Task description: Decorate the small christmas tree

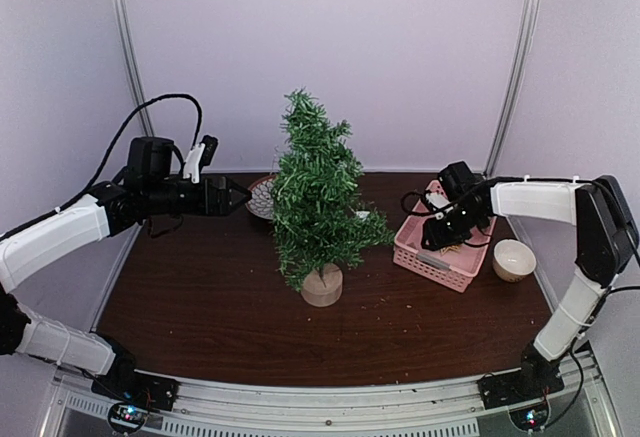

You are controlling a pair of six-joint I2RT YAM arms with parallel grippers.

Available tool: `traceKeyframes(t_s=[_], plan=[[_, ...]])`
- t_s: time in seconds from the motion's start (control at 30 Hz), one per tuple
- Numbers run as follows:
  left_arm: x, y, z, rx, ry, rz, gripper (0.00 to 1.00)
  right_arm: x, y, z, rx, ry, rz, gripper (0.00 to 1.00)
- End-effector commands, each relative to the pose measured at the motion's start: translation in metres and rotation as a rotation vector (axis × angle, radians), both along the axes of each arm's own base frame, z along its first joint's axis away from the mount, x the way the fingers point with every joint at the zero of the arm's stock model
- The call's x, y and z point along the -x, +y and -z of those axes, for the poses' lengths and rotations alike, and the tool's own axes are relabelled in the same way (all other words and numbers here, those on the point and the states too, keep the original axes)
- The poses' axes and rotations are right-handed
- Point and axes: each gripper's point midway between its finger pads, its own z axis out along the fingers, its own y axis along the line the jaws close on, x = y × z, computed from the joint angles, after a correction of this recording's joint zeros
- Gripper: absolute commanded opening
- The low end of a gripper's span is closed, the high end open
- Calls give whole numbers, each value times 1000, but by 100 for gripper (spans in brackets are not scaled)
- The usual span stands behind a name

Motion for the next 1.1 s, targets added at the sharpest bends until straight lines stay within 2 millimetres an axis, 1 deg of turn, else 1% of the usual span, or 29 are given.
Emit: traceKeyframes(t_s=[0.0, 0.03, 0.1, 0.17, 0.23, 0.33, 0.4, 0.47, 0.5, 0.6, 0.7, 0.77, 0.83, 1.0, 1.07], plan=[[-4, -1, -19, 31, -72, 0, 92, 15, 28, 6, -102, 44, -60, 42], [-4, -1, -20, 32, -73, 0, 92, 19, 35, 6, -139, 52, -69, 42], [-4, -1, -21, 33, -75, 2, 92, 23, 48, -1, -218, 49, -89, 42], [-5, -2, -21, 33, -75, 5, 92, 20, 48, -12, -227, 19, -80, 42], [-6, -3, -21, 33, -75, 7, 92, 11, 35, -22, -175, -31, -40, 42], [-7, -3, -21, 29, -77, 6, 92, -2, 6, -35, -76, -101, 48, 43], [-8, -3, -21, 25, -79, 7, 92, -9, -15, -40, 36, -145, 88, 43], [-9, -4, -22, 23, -81, 9, 92, -10, -41, -39, 176, -149, 117, 42], [-10, -4, -22, 21, -81, 11, 92, -10, -51, -39, 224, -146, 120, 42], [-12, -6, -21, 18, -76, 18, 92, -11, -73, -37, 289, -126, 148, 41], [-15, -10, -19, 24, -70, 25, 92, -12, -83, -28, 308, -89, 159, 41], [-15, -11, -20, 30, -69, 29, 92, -13, -85, -20, 304, -57, 158, 42], [-16, -11, -21, 33, -72, 29, 92, -14, -85, -12, 277, -32, 158, 46], [-16, -12, -22, 37, -72, 30, 92, -21, -95, 1, 246, 11, 184, 49], [-16, -12, -23, 39, -76, 30, 92, -21, -95, 6, 241, 28, 187, 50]])
